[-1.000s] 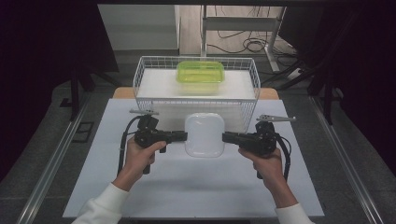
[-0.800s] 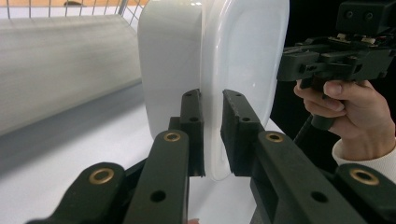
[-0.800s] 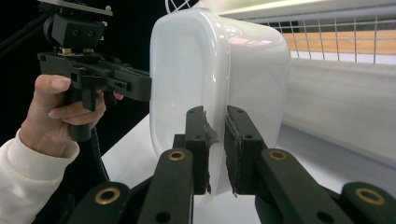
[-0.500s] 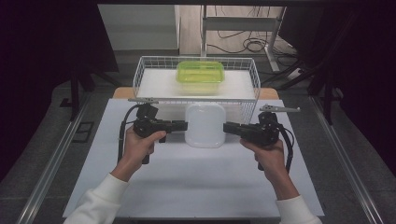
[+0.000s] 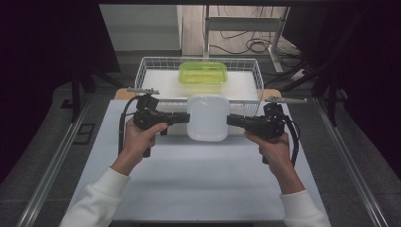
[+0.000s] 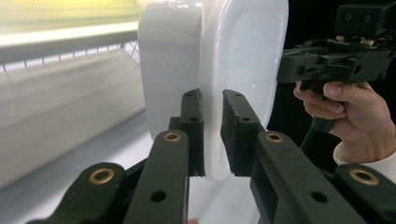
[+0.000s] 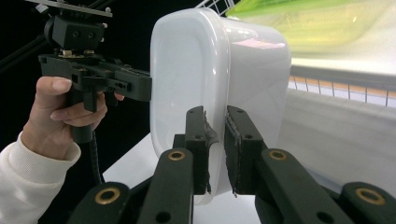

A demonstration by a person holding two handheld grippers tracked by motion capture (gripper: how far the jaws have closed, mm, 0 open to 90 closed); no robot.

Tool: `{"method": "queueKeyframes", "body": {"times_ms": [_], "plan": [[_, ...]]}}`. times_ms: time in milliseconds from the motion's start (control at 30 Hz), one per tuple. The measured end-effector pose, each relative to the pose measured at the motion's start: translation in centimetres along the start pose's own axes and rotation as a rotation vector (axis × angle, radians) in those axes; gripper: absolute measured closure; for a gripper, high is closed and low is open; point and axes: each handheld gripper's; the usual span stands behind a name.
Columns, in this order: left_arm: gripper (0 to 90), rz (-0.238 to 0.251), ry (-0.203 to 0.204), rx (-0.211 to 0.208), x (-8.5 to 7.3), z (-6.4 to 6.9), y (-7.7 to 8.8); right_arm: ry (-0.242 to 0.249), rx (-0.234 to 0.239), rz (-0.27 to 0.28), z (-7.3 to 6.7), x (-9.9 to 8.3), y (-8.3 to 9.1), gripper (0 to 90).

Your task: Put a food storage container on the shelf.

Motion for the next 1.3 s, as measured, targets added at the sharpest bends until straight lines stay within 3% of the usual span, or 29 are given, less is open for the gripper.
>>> {"method": "queueKeyframes", "body": {"times_ms": [300, 600, 1300], "plan": [[79.3, 0.028, -0.022, -0.005, 2.0, 0.7, 0.9, 0.029, -0.005, 0.014, -0.3, 2.5, 0.1, 79.5], [79.3, 0.040, -0.043, 0.004, 5.0, 1.5, 1.7, 0.047, -0.014, 0.027, -0.3, 5.5, 0.2, 79.5], [79.2, 0.027, -0.034, -0.016, 11.0, 1.3, 1.3, 0.010, 0.004, 0.035, 2.3, 10.4, 0.1, 79.8]]}}
Point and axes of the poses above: each handheld gripper's, and its own axes: y roughly backward along the jaws, x roughly out of its top, z roughly to its right, and after that the axes turned 9 degrees about y, right-handed
